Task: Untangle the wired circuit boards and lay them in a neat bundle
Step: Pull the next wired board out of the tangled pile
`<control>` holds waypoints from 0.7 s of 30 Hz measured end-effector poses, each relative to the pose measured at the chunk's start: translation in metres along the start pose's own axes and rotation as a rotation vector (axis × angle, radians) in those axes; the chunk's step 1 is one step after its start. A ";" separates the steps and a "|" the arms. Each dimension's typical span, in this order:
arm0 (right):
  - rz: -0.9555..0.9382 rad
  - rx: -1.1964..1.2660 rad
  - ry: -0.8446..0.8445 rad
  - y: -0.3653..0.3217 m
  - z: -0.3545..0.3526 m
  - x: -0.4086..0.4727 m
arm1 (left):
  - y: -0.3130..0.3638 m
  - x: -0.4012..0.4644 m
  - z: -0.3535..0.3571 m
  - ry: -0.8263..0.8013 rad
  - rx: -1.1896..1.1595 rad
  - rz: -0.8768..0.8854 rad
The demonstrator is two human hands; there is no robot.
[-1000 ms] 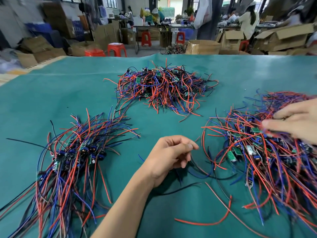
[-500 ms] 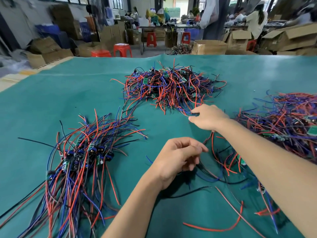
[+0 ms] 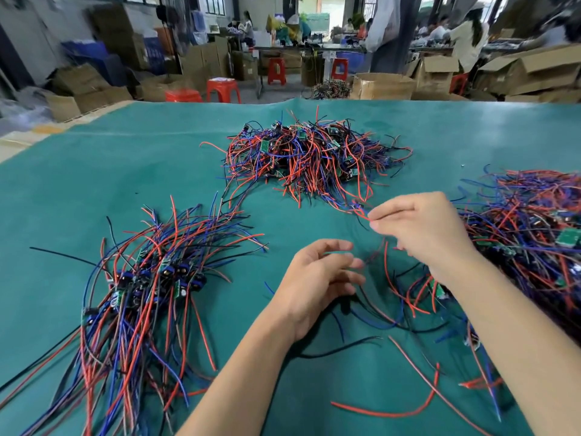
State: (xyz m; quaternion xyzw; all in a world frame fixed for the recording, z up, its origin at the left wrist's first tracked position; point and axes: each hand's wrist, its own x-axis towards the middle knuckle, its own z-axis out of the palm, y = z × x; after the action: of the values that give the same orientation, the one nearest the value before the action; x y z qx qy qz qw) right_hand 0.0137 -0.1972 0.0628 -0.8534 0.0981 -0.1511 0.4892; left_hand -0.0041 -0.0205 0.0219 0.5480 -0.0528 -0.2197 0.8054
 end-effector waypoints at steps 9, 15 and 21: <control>-0.170 0.076 -0.444 0.007 0.020 -0.064 | -0.002 0.008 -0.003 0.065 -0.220 -0.001; -0.044 0.241 -0.449 0.009 0.012 -0.059 | -0.001 0.005 -0.006 0.033 -0.191 -0.001; -0.037 0.223 -0.385 0.012 0.008 -0.056 | -0.003 0.006 -0.008 0.022 -0.201 0.002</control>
State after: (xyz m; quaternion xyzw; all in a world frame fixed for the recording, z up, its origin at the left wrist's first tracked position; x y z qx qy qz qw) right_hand -0.0355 -0.1789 0.0394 -0.8088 -0.0298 -0.0042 0.5873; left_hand 0.0032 -0.0166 0.0149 0.4668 -0.0221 -0.2169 0.8570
